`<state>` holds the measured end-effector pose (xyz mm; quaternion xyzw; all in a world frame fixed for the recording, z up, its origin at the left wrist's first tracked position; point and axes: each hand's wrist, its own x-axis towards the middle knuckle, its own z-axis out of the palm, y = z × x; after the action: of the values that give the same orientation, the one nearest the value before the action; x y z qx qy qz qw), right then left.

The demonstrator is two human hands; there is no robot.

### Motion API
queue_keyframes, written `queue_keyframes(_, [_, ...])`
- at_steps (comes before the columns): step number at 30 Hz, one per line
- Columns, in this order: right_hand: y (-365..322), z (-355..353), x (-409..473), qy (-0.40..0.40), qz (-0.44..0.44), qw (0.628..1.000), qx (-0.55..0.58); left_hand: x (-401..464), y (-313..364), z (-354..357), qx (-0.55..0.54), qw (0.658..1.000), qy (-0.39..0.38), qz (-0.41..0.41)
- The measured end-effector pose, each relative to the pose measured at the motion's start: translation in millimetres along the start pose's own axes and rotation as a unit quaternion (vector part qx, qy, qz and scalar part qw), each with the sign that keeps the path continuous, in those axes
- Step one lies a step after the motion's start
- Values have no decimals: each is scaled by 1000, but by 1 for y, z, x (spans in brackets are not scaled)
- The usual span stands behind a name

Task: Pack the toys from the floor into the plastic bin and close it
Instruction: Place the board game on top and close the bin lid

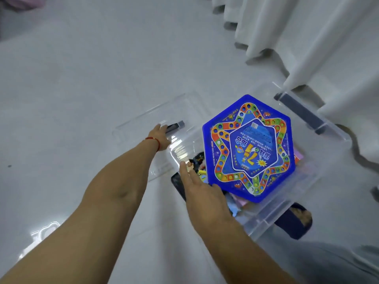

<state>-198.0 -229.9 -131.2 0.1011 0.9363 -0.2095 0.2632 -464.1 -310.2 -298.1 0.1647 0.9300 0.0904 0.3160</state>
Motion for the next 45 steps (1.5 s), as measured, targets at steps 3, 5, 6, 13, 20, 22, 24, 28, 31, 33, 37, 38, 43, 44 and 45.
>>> queue_keyframes(3, [3, 0, 0, 4, 8, 998, 68, 23, -6, 8, 7, 1000, -12, 20])
queue_keyframes(5, [4, 3, 1, 30, -8, 994, 105, 29, -5, 14, 10, 1000, -9, 18])
queue_keyframes(6, [4, 5, 1, 43, -17, 991, 126, 30, -3, 17, 15, 1000, -1, 16])
queue_keyframes(13, [9, 7, 15, -56, 30, 996, 70, 9, -15, 37, 52, 994, 87, -52])
queue_keyframes(20, [11, 4, 7, -5, 14, 993, 116, -64, -81, 32, -5, 976, 150, -156])
queue_keyframes(22, [14, 4, 7, -10, 16, 993, 115, -89, -92, 14, 13, 968, 196, -156])
queue_keyframes(24, [16, 3, 6, -10, 6, 994, 111, -110, -100, -15, 30, 962, 241, -127])
queue_keyframes(28, [26, -11, -8, 26, 11, 984, 175, -147, -97, -85, 15, 945, 318, -75])
queue_keyframes(31, [41, -34, -22, 146, 45, 952, 266, -175, -65, -121, 28, 942, 335, -7])
queue_keyframes(33, [57, -52, -30, 235, 81, 911, 329, -192, -25, -131, 32, 940, 337, 49])
queue_keyframes(37, [110, -73, -53, 345, 184, 833, 392, -213, 83, -103, 70, 929, 318, 178])
queue_keyframes(38, [125, -73, -60, 366, 216, 812, 399, -214, 113, -89, 85, 927, 306, 202])
queue_keyframes(43, [178, -56, -90, 394, 321, 737, 445, -201, 226, -12, 179, 915, 248, 262])
queue_keyframes(44, [185, -53, -93, 389, 327, 735, 449, -198, 236, 2, 191, 915, 237, 264])
queue_keyframes(45, [190, -49, -96, 384, 328, 736, 452, -194, 241, 14, 198, 915, 234, 263])
